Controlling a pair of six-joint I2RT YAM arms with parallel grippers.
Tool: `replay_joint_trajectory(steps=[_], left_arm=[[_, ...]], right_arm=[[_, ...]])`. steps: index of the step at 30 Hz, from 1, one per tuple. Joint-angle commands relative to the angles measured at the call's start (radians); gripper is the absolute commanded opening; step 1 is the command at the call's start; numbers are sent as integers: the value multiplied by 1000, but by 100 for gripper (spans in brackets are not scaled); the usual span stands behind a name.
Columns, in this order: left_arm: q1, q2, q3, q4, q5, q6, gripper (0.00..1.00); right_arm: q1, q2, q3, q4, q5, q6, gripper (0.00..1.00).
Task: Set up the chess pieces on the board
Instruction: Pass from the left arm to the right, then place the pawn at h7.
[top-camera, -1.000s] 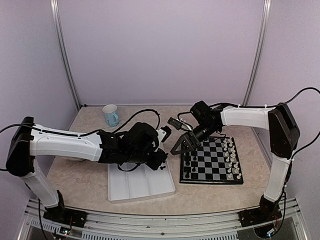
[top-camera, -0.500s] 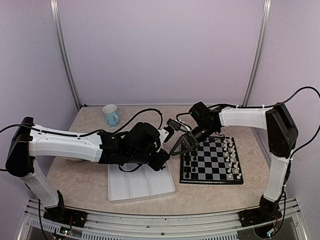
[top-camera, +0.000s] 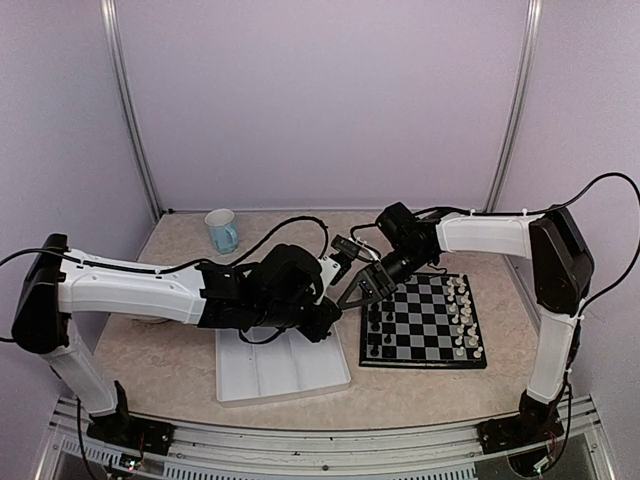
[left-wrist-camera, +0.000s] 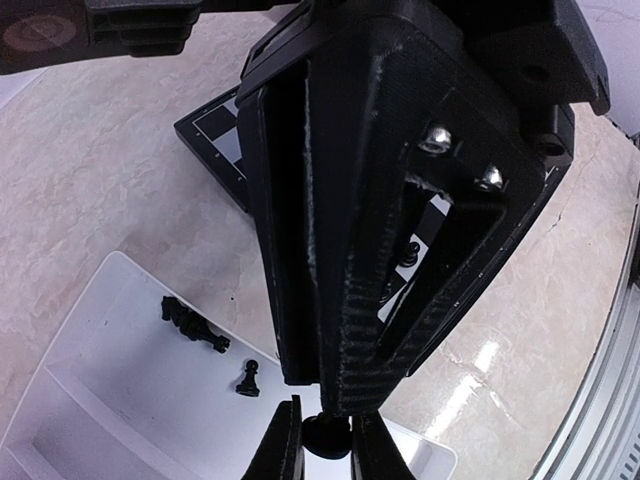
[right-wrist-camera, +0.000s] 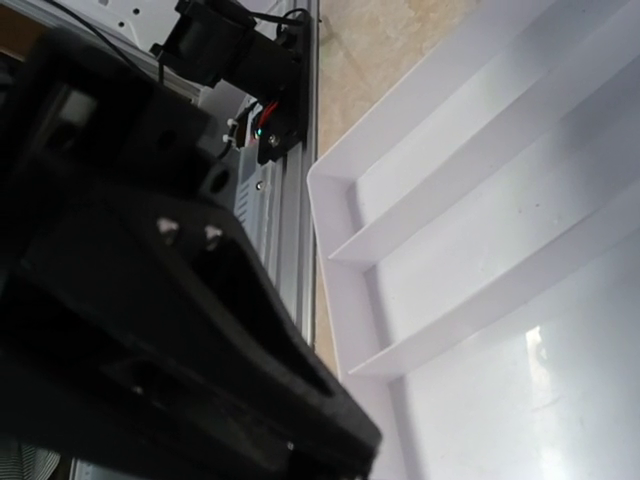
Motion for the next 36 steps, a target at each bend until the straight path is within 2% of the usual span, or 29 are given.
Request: replay_joint_trajectory(steps=[1,6,13,15,20,26,36], left_arm=[[-12,13,30,14,-15,7,9],[-13,13,30,28,-26,6,9],[-12,14,33,30,-56,6,9],[-12,16,27,32,-66,4,14],[-13,12,3,38,-84,3,37],[-12,-43,-49,59,-76,12,48],[12,-113,-94,56,-91,6,51]], right_arm=[[18,11,10,2,-14,-5,17],[27,6,2,-8,-5,-16,18],[29,8,14,-14,2,-28,1],[29,6,21,-17,28,-33,0],[21,4,70,-51,122,-64,0],[-44,7,154,-108,341,-125,0],[-107,9,257,-205,823,-311,0]])
